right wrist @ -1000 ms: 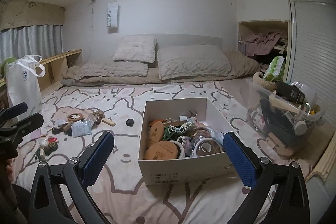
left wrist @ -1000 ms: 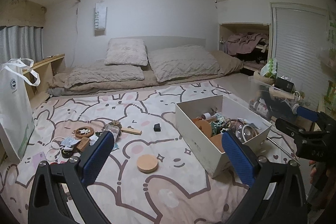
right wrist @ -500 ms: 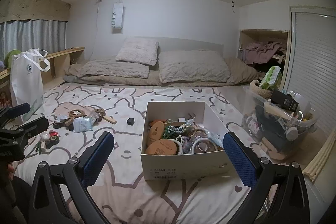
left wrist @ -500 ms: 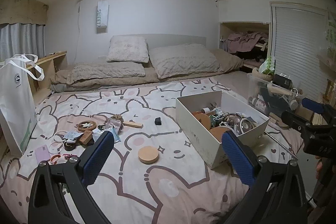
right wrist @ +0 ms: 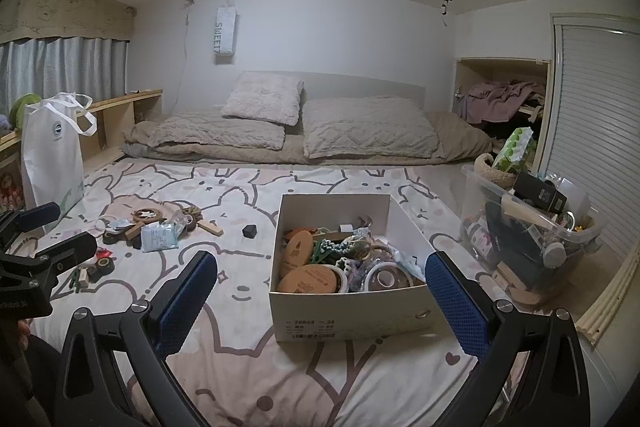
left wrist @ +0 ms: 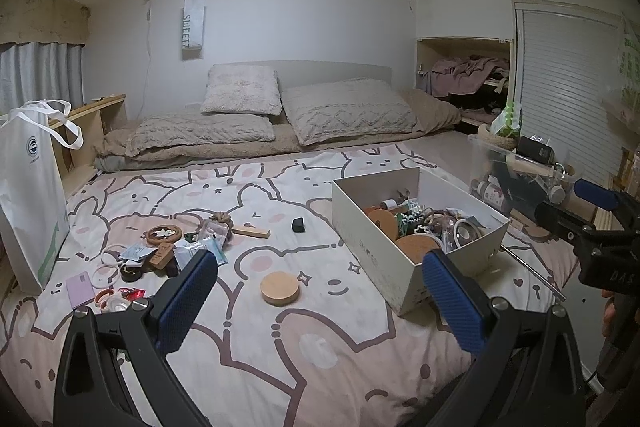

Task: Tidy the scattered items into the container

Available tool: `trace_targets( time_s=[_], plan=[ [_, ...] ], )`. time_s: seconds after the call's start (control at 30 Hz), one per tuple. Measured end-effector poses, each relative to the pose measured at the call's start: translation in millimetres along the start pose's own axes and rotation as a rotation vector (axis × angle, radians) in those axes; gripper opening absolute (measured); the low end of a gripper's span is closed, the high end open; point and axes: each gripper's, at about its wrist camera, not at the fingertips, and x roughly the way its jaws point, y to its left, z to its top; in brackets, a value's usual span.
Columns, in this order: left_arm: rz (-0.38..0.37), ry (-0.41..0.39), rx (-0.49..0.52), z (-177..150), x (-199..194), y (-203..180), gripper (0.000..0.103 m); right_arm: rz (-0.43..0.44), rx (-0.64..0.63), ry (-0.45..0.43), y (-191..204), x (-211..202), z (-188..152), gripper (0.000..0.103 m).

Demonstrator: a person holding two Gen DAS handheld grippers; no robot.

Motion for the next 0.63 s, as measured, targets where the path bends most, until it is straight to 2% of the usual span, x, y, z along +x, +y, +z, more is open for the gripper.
trace_targets(
  time_s=[0.63],
  plan=[
    [-0.003, 0.005, -0.017, -2.5, -1.9, -1.2, 0.103, 0.002, -0.001, 0.006, 1.7, -1.9, -2.0, 0.103]
  ],
)
